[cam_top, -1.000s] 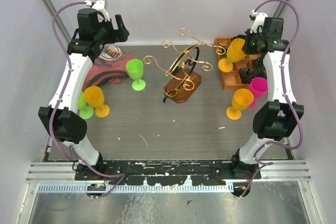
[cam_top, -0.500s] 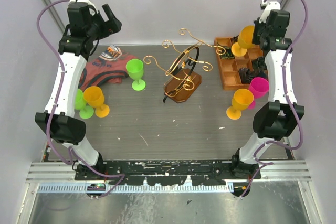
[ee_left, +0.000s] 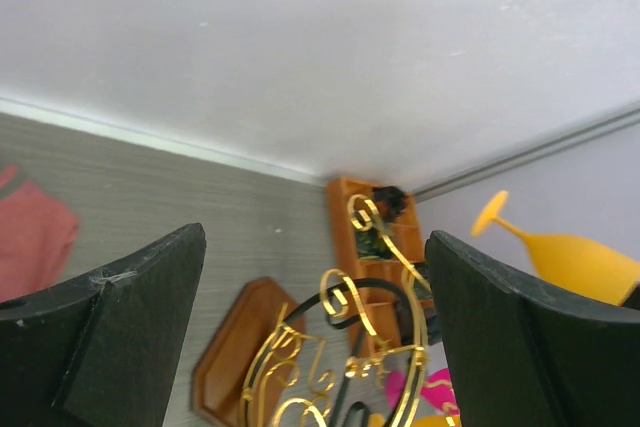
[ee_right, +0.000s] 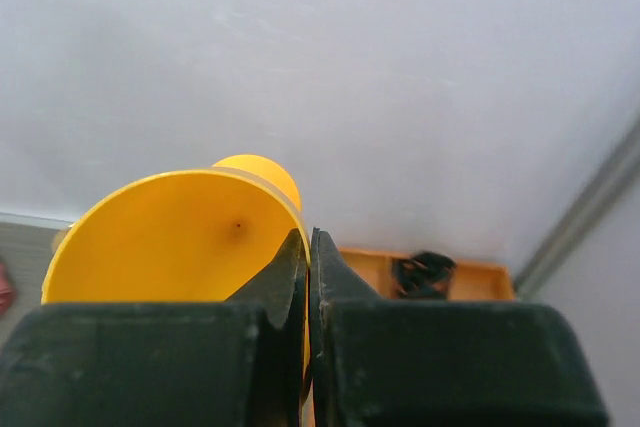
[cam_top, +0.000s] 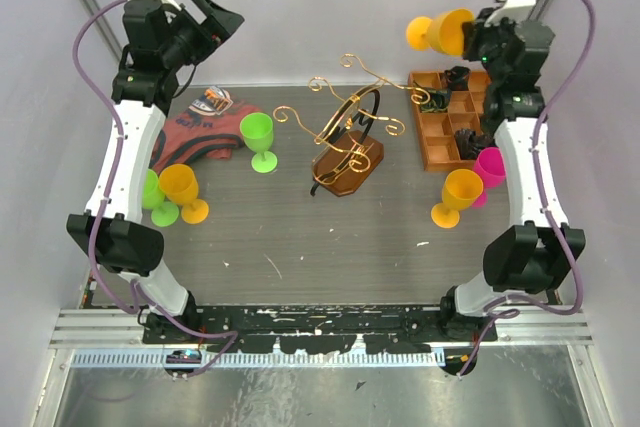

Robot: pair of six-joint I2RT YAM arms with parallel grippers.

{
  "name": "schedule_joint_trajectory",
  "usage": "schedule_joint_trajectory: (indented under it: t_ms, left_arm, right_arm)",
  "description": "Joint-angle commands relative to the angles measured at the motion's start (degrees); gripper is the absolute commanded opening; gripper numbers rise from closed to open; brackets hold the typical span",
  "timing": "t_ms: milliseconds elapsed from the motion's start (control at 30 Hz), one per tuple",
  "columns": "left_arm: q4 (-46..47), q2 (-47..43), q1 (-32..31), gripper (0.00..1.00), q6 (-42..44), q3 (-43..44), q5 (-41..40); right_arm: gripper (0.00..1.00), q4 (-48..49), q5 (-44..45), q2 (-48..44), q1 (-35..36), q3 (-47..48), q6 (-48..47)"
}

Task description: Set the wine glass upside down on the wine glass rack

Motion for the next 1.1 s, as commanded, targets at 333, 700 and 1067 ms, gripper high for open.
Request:
schedule_joint_trajectory:
  t_ms: [333,700,1067]
  left_arm:
    - [22.7,-7.5,0.0,0.98,-16.4,-12.1,2.5]
    - [38.7,-10.4,-4.7,0.98,-29.9,-23.1,-6.8]
    - [37.2,-7.6,-8.0,0.98,-35.8,-23.9,-6.9]
  right_arm:
    - [0.01,36.9,4.7,1.7,19.8,-10.3,-0.8]
    - [0.01,54.3,9.6,3.4,31.4,-19.7,-6.8]
    - [0.01,66.9,17.7,9.6,39.5,-20.2,-17.5]
